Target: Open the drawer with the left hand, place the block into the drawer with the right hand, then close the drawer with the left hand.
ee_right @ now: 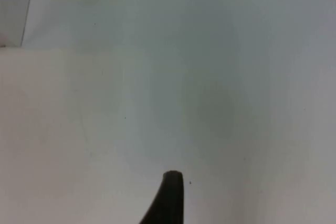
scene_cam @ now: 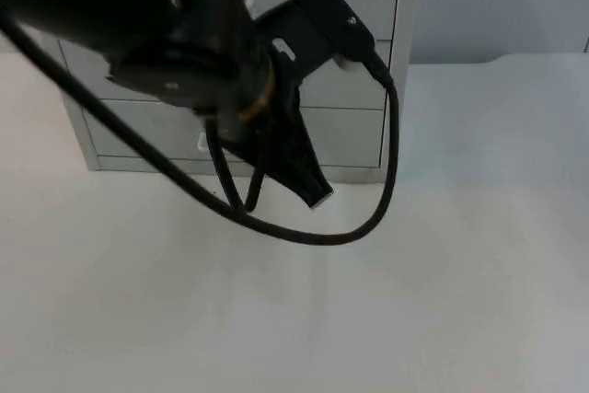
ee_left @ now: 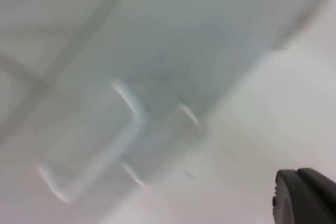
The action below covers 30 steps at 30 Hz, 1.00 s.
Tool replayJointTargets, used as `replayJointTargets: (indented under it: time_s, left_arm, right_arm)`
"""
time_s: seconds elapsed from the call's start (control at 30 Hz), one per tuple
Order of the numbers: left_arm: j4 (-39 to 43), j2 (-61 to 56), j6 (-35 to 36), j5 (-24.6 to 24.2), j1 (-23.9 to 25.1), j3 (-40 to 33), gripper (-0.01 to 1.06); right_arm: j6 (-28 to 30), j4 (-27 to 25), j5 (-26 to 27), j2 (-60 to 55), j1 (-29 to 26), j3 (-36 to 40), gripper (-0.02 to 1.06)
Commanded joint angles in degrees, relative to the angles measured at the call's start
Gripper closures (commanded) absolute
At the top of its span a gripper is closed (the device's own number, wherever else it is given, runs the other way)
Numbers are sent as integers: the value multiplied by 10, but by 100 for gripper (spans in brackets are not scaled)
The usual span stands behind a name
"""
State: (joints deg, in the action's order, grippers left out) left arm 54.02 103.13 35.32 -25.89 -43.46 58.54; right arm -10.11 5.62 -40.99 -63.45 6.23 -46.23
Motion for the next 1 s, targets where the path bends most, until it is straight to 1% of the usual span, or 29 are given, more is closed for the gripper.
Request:
replayJointTargets:
  time_s: [0.0, 0.03, 0.07, 0.1, 0.13, 0.17, 0.23, 0.27, 0.43, 0.47, 0.53, 0.57, 0.6, 0.63, 0.7, 0.77, 0.8, 0.87, 0.93, 0.97]
  left_arm:
    - [-150, -37, -109, -9, -5, -14, 105]
    - [-203, -53, -159, -16, -5, -19, 105]
    - [-203, -53, -159, -16, -5, -19, 105]
    - [-240, -67, -192, -27, -5, -25, 105]
    - [-258, -84, -218, -40, -5, -32, 105]
    - [-266, -101, -228, -50, -5, -37, 105]
    - [-270, -131, -228, -73, -5, -41, 105]
    - [-270, -131, -228, -73, -5, -41, 105]
    - [-279, -215, -228, -114, -5, -41, 105]
    - [-279, -215, -228, -114, -5, -41, 105]
    - [-286, -248, -228, -129, -5, -41, 105]
    - [-287, -276, -228, -142, -5, -41, 105]
    - [-287, -276, -228, -142, -5, -41, 105]
    - [-288, -295, -228, -148, -4, -41, 105]
    - [-302, -330, -228, -156, 11, -41, 105]
    - [-319, -364, -228, -158, 40, -41, 105]
    - [-319, -364, -228, -158, 40, -41, 105]
    - [-330, -400, -231, -158, 81, -41, 105]
    - [-343, -433, -236, -158, 126, -41, 105]
    - [-343, -433, -236, -158, 126, -41, 105]
  right_arm:
    - [6, 0, 2, 3, -3, 0, 27]
    - [6, 0, 2, 3, -3, 0, 27]
    - [6, 0, 2, 3, -3, 0, 27]
    - [6, 0, 2, 3, -3, 0, 27]
    - [6, 0, 2, 3, -3, 0, 27]
    - [6, 0, 3, 3, -3, 0, 27]
    - [6, 0, 3, 3, -3, 0, 27]
    - [6, 0, 3, 3, -3, 0, 27]
    - [18, 0, 5, 3, -3, 0, 27]
    - [18, 0, 5, 3, -3, 0, 27]
    - [20, 0, 5, 4, -3, 0, 27]
    - [23, -3, 5, 4, -3, 0, 27]
    - [23, -3, 5, 4, -3, 0, 27]
    - [34, -14, 5, 6, -3, 0, 27]
    - [81, -48, 5, 14, -3, 0, 27]
    - [124, -86, 10, 32, -3, 0, 27]
    - [124, -86, 10, 32, -3, 0, 27]
    - [155, -109, 17, 56, -3, 0, 27]
    - [173, -120, 20, 87, -3, 0, 27]
    - [173, -120, 20, 87, -3, 0, 27]
